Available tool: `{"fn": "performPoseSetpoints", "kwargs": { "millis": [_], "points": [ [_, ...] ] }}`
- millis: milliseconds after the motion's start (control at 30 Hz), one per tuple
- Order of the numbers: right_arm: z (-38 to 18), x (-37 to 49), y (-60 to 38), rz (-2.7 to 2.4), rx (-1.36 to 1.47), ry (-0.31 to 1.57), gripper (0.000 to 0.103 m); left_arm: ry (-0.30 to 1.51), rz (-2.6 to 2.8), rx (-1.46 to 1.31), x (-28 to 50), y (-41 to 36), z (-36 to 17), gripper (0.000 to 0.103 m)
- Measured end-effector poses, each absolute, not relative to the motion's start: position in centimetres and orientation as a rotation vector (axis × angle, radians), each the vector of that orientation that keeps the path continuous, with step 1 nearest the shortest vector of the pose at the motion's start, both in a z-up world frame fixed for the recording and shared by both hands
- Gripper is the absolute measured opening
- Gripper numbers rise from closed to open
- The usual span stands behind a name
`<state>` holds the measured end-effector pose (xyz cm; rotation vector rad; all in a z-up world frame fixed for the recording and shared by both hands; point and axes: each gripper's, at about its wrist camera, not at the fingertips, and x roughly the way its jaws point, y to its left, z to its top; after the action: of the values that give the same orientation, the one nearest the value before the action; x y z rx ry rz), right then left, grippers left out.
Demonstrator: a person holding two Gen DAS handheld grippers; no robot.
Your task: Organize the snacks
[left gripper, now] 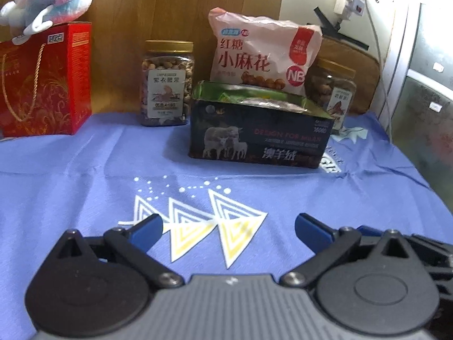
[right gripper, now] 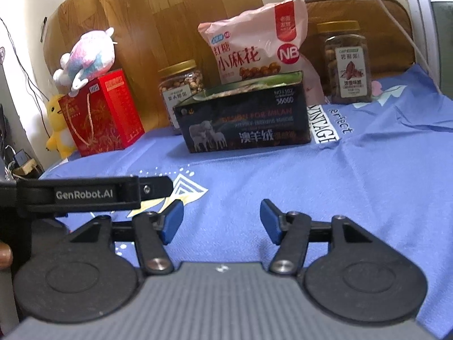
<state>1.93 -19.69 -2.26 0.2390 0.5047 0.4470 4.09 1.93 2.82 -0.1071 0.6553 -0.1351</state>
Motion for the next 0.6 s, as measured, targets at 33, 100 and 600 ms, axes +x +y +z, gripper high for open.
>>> {"fn": "performPoseSetpoints", "kwargs": {
  "millis": [33, 100, 600],
  "points": [
    [-2.3, 1.9, -19.6, 0.445, 0.236, 0.509, 0.065, 0.662, -0.13, -0.108, 4.1, 2.0, 2.8, 0.103],
    [-2.3, 1.9, -19.6, 0.443, 0.24, 0.513, 0.067, 0.662, -0.112, -0.109, 4.1, 2.3, 2.7, 0.103],
    [-1.8, 1.8, -19.2, 0.431, 0.245, 0.506, 0.078, 0.572, -0.039, -0.107, 3.2, 4.1, 3.5, 0.103]
  ]
}}
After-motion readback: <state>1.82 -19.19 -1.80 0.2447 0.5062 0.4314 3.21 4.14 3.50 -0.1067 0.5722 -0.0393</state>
